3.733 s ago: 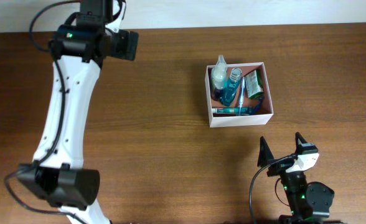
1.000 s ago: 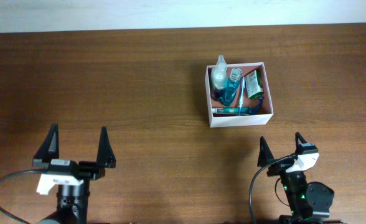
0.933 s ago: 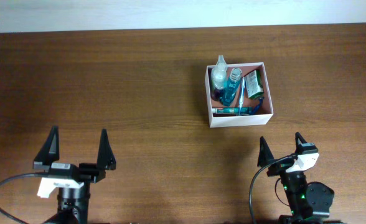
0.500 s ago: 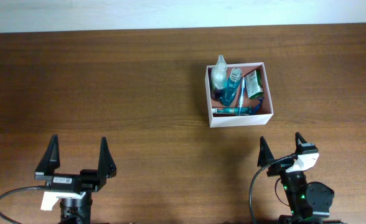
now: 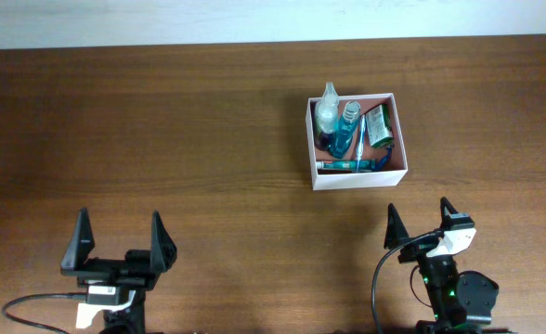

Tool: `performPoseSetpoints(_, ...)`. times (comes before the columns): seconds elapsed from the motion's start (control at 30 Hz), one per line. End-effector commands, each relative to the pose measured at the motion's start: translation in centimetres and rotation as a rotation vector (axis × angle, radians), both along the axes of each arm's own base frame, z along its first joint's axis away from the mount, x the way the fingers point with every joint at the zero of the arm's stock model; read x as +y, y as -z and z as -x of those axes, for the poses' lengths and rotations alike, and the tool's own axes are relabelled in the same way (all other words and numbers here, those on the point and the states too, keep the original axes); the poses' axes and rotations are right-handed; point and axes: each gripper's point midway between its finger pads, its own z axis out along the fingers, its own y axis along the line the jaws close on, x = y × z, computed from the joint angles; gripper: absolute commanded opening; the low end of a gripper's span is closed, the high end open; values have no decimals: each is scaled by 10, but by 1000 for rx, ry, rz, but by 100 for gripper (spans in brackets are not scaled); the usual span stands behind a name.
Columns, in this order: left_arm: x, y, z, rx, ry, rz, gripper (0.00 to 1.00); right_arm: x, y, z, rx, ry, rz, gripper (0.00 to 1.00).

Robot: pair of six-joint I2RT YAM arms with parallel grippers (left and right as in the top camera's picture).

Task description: Pack container

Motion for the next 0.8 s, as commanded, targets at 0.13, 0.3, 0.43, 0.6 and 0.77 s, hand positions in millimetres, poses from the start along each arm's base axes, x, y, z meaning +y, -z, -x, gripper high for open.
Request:
performPoseSetpoints(0.13, 3, 18, -12, 79, -51, -41, 99, 2, 1, 1, 0, -7, -4, 99)
performPoseSetpoints(0.3, 4, 64, -37, 291, -46, -40, 99, 2, 1, 1, 0, -7, -4, 99)
performPoseSetpoints(0.43, 4, 110, -51, 488, -41, -38, 99, 2, 1, 1, 0, -7, -4, 99)
performPoseSetpoints(0.6, 4, 161, -56, 697, -34, -37, 99, 2, 1, 1, 0, -7, -4, 99)
performPoseSetpoints(0.77, 5, 174, -55, 751, -34, -36, 99, 2, 1, 1, 0, -7, -4, 99)
